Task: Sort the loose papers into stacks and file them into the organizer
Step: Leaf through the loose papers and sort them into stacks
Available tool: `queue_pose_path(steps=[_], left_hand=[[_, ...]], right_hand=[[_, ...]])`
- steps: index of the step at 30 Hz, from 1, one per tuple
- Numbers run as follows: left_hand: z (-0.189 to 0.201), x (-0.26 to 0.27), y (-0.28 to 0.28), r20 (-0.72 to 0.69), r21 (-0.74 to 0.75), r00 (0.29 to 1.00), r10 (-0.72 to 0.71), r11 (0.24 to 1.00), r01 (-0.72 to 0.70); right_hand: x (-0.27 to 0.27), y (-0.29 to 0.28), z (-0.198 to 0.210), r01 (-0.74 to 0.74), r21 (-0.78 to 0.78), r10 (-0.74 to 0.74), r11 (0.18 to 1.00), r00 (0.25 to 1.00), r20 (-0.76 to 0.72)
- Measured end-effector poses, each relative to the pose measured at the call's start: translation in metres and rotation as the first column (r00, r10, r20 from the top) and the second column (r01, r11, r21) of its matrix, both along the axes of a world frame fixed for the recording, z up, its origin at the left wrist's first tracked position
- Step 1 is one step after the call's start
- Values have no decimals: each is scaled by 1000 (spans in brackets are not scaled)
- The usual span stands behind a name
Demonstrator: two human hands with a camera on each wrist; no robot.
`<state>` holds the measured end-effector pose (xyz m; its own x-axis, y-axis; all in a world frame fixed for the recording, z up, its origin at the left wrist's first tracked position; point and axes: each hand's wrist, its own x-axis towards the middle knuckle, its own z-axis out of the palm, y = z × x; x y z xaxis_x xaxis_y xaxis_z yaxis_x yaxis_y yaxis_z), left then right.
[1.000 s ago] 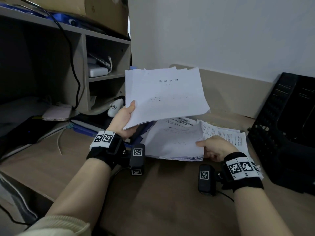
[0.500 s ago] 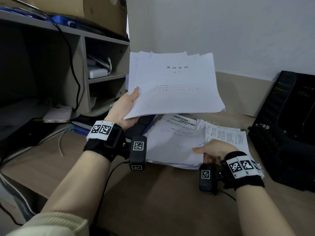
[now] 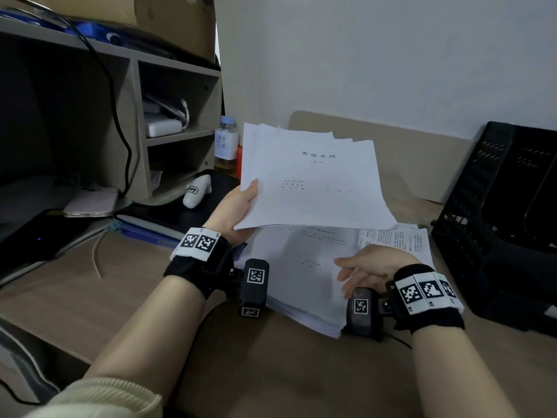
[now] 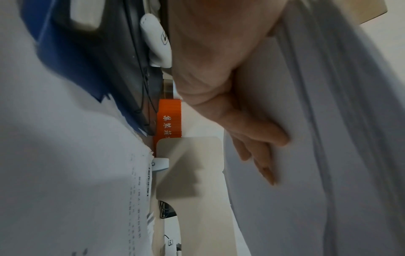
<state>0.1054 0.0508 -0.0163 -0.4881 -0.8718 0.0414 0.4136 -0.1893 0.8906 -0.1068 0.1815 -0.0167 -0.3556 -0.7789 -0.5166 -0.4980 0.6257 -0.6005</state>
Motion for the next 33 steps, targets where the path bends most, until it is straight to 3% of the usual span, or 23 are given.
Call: queue_pose_path(steps=[6, 10, 13, 15, 22, 27, 33], left_hand=[[-14, -1, -4, 38, 8, 999, 15, 1000, -15], [-21, 0, -10, 117, -34, 992, 36, 999, -32], [-25, 1, -16, 179, -63, 981, 73, 996, -63], [-27, 0, -18, 195, -67, 977, 92, 995, -80], [-29, 1, -20, 258, -92, 958, 126, 990, -105], [-32, 3, -25, 263, -92, 957, 125, 990, -104], [-28, 3, -22, 272, -80, 955, 121, 992, -103]], right_hand=[[-6, -1, -11, 44, -4, -43, 999, 991, 131], [-14, 2, -10, 337, -242, -242, 910, 905, 349], [-19, -2, -2, 376, -436, -315, 818, 926, 208], [-19, -3, 3, 410, -499, -352, 763, 912, 211], [-10, -1, 7, 246, -558, -179, 793, 969, 173], [-7, 1, 7, 199, -674, -101, 711, 978, 182], [-10, -4, 6, 374, -754, -195, 541, 927, 320]])
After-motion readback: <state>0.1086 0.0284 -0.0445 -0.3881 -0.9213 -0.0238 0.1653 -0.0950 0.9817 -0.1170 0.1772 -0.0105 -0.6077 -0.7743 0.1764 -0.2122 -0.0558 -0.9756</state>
